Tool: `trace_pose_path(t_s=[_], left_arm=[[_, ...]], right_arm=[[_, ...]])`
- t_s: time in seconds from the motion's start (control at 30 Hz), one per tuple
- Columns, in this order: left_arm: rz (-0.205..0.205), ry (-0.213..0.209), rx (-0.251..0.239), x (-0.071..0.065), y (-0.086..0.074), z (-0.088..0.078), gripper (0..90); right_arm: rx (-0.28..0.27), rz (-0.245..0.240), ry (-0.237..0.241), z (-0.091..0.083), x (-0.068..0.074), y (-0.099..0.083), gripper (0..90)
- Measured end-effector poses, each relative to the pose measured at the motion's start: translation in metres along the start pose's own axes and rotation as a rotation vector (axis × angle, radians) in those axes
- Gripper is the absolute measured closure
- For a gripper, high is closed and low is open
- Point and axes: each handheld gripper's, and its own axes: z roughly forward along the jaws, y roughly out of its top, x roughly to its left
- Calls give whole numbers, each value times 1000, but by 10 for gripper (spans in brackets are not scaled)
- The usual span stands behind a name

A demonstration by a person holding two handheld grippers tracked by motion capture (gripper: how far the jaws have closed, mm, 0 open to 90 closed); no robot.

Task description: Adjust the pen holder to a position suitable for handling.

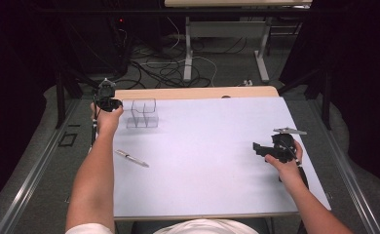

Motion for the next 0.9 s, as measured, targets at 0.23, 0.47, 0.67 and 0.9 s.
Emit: trace_pose_path(t_s=[0.23,0.47,0.67,0.9], left_arm=[[-1,-38,-11,-7,-8,-12,893],[35,-60,3,-23,-26,-27,893],[85,-75,18,-41,-38,-38,890],[91,-126,17,-59,-52,-48,889]], right_arm=[[3,-2,6,1,1,1,110],[-1,-4,5,-1,1,1,113],[-2,-11,7,0,2,1,115],[0,-10,12,0,3,1,115]])
